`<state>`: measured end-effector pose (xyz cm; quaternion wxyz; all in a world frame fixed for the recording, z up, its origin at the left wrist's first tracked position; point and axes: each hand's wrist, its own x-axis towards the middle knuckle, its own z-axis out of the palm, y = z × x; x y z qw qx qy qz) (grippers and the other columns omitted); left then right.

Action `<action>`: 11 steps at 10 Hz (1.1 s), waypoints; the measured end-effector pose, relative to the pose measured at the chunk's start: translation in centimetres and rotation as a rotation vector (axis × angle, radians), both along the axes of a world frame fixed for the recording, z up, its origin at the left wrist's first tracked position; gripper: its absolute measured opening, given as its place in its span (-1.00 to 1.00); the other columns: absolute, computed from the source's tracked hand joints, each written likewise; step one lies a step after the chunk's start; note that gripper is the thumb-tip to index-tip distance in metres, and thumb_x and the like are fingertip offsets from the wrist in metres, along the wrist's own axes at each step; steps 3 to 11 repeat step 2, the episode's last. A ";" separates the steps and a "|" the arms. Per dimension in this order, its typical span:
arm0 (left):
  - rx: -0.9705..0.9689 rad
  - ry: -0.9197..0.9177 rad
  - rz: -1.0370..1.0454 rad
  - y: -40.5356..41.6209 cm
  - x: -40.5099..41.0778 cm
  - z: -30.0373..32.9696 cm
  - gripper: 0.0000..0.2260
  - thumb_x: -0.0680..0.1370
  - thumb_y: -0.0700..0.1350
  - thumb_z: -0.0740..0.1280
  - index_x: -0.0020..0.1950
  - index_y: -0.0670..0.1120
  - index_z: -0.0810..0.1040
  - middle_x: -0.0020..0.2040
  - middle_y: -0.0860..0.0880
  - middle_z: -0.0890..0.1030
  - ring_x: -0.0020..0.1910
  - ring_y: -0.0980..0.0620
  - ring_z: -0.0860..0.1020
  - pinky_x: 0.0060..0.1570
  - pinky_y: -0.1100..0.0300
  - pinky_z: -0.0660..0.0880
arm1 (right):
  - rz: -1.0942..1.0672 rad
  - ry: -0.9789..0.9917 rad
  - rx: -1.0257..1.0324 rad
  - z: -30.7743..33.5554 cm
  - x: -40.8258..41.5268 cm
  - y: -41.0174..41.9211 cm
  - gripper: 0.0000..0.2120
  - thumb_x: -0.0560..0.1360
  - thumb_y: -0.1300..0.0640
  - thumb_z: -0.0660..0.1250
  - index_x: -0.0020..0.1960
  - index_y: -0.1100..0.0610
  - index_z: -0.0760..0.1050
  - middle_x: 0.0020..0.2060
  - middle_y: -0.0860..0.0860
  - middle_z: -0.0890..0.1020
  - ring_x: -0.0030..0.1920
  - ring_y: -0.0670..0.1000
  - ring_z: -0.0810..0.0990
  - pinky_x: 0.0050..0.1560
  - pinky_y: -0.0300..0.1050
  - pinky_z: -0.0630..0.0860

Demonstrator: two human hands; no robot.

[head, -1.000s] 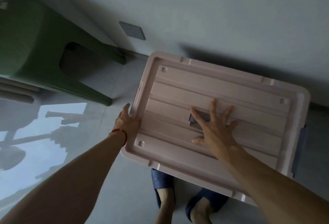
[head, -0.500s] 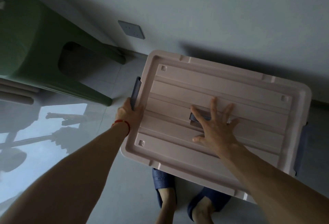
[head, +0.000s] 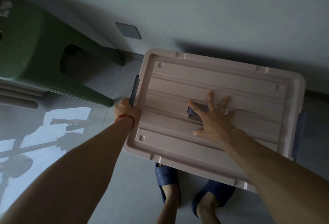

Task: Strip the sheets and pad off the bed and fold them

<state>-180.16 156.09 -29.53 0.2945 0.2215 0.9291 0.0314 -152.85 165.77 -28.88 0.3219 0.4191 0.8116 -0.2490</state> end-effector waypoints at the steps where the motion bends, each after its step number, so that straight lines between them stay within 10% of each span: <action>1: 0.016 -0.121 -0.025 -1.1 0.1 2.4 -0.66 0.59 -0.06 0.39 0.34 -0.14 0.50 0.04 -0.13 0.62 -0.07 -0.08 0.55 -0.04 0.12 0.51 | -0.017 0.037 -0.085 1.4 1.2 1.5 -0.09 0.51 -0.25 0.40 0.61 -0.30 -0.16 0.58 0.04 -0.40 0.53 0.50 -0.30 0.42 0.57 0.12; 2: 0.125 -0.100 -0.098 -2.7 1.4 6.1 -0.70 0.58 -0.13 0.39 0.31 -0.08 0.50 0.11 -0.14 0.62 -0.04 -0.08 0.53 -0.01 0.08 0.53 | -0.100 0.158 -0.161 3.2 3.7 1.7 -0.21 0.57 -0.11 0.38 0.64 -0.17 -0.01 0.65 -0.01 -0.17 0.62 0.28 -0.14 0.51 0.39 0.19; 11: 0.125 -0.100 -0.098 -2.7 1.4 6.1 -0.70 0.58 -0.13 0.39 0.31 -0.08 0.50 0.11 -0.14 0.62 -0.04 -0.08 0.53 -0.01 0.08 0.53 | -0.100 0.158 -0.161 3.2 3.7 1.7 -0.21 0.57 -0.11 0.38 0.64 -0.17 -0.01 0.65 -0.01 -0.17 0.62 0.28 -0.14 0.51 0.39 0.19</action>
